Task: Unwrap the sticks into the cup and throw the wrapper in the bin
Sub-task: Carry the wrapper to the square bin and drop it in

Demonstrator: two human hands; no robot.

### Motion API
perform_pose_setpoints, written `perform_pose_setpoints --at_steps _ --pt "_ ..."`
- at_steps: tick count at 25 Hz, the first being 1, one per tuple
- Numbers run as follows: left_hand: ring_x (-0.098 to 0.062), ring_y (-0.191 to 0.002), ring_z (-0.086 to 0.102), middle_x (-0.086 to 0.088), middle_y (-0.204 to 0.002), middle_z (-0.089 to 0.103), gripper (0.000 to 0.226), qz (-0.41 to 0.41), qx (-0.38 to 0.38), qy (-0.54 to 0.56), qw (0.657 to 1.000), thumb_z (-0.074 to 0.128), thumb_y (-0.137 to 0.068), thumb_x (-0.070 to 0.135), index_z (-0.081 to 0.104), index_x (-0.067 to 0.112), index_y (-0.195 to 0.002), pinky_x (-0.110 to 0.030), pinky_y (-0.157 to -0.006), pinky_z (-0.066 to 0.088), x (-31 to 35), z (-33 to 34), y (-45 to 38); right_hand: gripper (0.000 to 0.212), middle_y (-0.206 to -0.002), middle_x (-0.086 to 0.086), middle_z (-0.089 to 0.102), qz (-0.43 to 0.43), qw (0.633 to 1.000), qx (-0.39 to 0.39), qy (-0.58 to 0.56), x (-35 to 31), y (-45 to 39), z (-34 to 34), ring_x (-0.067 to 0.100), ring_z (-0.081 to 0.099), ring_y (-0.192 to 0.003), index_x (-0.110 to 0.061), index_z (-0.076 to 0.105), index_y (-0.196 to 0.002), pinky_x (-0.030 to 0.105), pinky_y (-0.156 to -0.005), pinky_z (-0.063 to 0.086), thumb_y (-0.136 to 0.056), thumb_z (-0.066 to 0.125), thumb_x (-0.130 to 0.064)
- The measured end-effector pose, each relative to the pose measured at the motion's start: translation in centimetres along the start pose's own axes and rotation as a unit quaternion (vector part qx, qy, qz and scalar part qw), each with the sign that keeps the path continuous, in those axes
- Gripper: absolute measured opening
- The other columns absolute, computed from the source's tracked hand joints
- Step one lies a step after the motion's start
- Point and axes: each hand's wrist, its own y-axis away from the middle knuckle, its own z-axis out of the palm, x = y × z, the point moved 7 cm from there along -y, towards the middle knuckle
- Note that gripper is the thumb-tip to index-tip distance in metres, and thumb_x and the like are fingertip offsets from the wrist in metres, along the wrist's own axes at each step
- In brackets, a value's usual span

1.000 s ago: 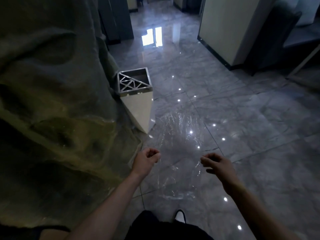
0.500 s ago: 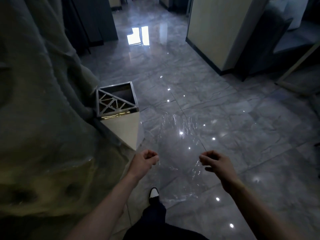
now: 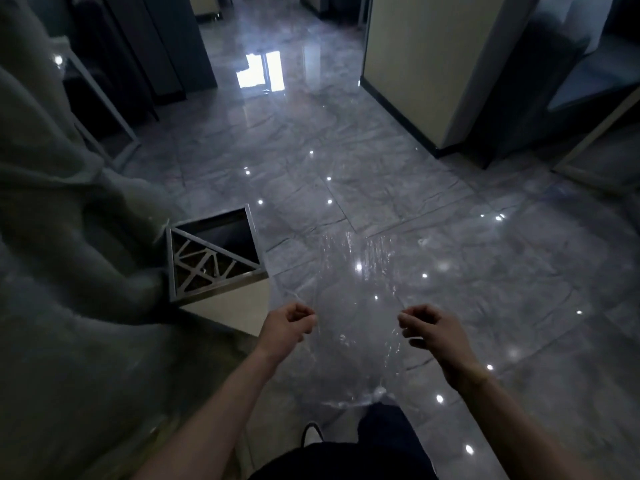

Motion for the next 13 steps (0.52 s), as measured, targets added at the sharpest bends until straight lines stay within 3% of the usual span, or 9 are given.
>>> perform_pose_setpoints --at_steps 13 --pt "-0.015 -0.071 0.063 -0.004 -0.081 0.07 0.005 -0.018 0.051 0.04 0.998 0.07 -0.086 0.011 0.07 0.01 -0.091 -0.03 -0.069 0.049 12.1 7.4 -16.1 0.01 -0.086 0.01 0.072 -0.001 0.997 -0.066 0.03 -11.5 -21.4 -6.9 0.018 0.065 -0.072 -0.009 0.07 -0.092 0.03 -0.068 0.053 -0.085 0.069 -0.017"
